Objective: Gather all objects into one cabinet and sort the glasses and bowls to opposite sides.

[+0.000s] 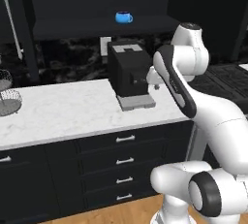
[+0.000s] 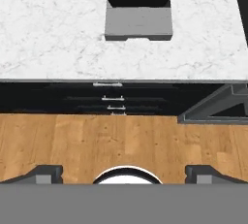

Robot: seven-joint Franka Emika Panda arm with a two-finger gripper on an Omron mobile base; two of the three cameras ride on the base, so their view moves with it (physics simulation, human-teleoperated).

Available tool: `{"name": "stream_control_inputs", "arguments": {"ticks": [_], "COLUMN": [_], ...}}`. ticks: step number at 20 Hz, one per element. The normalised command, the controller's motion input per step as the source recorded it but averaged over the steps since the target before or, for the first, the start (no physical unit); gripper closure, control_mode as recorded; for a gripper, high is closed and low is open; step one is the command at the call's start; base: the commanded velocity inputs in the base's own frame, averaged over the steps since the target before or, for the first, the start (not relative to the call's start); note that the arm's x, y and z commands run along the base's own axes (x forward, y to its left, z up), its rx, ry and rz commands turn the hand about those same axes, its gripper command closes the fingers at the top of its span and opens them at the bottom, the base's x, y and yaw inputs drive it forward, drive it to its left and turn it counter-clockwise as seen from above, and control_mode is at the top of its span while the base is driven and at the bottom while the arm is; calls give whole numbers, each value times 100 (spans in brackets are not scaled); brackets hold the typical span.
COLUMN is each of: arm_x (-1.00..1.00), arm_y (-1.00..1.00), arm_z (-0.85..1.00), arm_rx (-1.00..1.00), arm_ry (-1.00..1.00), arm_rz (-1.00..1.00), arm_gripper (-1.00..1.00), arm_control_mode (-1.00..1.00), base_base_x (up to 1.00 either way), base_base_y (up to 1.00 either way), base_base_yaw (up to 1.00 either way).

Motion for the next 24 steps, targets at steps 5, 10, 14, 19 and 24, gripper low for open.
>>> {"name": "stream_control_inputs", "arguments": {"ticks": [5,10,14,19,24], "arm_x": [0,0,0,0,0], "arm_y": [0,0,0,0,0], "arm_z": [0,0,0,0,0], "arm_rx": [0,0,0,0,0], "arm_ry": [0,0,0,0,0], "arm_rz": [0,0,0,0,0], "arm_gripper": [-100,-100,-100,-100,-100], "arm_control_mode": [100,100,100,100,100], "base_base_x": [58,59,59,56,55], "base_base_y": [28,8,0,0,0], "base_base_yaw": [1,5,3,7,9]}}
